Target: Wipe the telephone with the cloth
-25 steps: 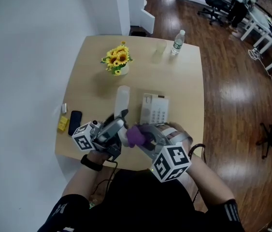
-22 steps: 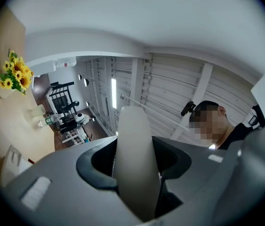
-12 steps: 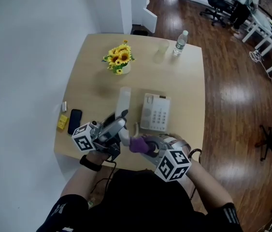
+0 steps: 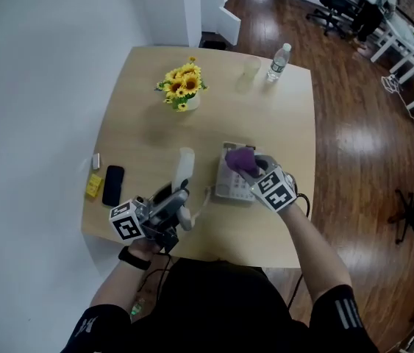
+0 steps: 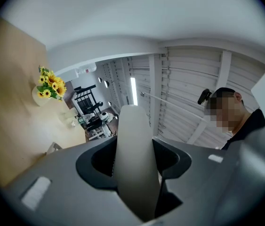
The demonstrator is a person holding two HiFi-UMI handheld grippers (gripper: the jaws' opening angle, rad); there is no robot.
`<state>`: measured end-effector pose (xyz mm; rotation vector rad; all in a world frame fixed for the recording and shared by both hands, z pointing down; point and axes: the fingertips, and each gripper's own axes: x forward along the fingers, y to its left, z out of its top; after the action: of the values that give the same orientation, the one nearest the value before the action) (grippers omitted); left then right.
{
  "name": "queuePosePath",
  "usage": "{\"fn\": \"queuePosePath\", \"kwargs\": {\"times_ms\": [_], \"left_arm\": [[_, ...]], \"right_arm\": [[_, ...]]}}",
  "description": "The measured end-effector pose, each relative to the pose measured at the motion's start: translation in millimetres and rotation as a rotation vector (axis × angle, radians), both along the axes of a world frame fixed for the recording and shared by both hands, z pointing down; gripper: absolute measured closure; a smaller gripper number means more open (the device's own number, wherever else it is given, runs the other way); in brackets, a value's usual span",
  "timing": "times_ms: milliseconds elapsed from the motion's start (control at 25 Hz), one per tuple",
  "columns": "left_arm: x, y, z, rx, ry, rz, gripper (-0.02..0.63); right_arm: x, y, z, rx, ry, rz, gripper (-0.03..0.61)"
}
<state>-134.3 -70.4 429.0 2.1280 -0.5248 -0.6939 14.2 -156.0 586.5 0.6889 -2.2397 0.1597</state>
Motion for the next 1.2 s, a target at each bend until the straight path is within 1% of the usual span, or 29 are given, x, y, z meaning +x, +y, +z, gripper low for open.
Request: {"fn": "queuePosePath", "kwargs": {"times_ms": [120,240,400,520,680,800,1040,1200], "left_arm": [[-2.1,1.0,10.4,-0.019,-0.033,0.003,0.408],[-2.7,1.0,16.8,-0.036,-0.050,0.004,0.408],[-4.9,1.8,23.8,-0.052,-0.087,0.004,0.408],[-8.5,2.3,29.3,-0.071,-0.097,0.004,0.408],[-13.3,3.6,33.1,-0.083,-0.104,0.002,0.408],[-15.6,1.5,36.5,-0.087,-0.103,0.003,0.408],[-12.9,-4.3,38.0,-0.084,-0.101,0.010,0.408],[-9.2,-8.8,39.1,-0.078,-0.109,0.015,0.408]], "right_arm": [[1.6,-36.5,21.0,0.011,0.051,0.041,0.445],[-1.0,-66.2,39.1,0.030,0.107,0.058,0.445],[-14.5,-88.3,57.7,0.064,0.197,0.028,0.445],[-25.4,-93.0,83.2,0.062,0.265,-0.010,0.445],[-39.1,-75.4,111.3,-0.002,0.321,-0.075,0.445],[-45.1,-56.8,113.9,-0.034,0.316,-0.094,0.446],[-44.9,-25.8,126.4,-0.003,0.280,-0.093,0.446],[-48.4,12.0,136.8,0.003,0.311,-0.179,0.446]]}}
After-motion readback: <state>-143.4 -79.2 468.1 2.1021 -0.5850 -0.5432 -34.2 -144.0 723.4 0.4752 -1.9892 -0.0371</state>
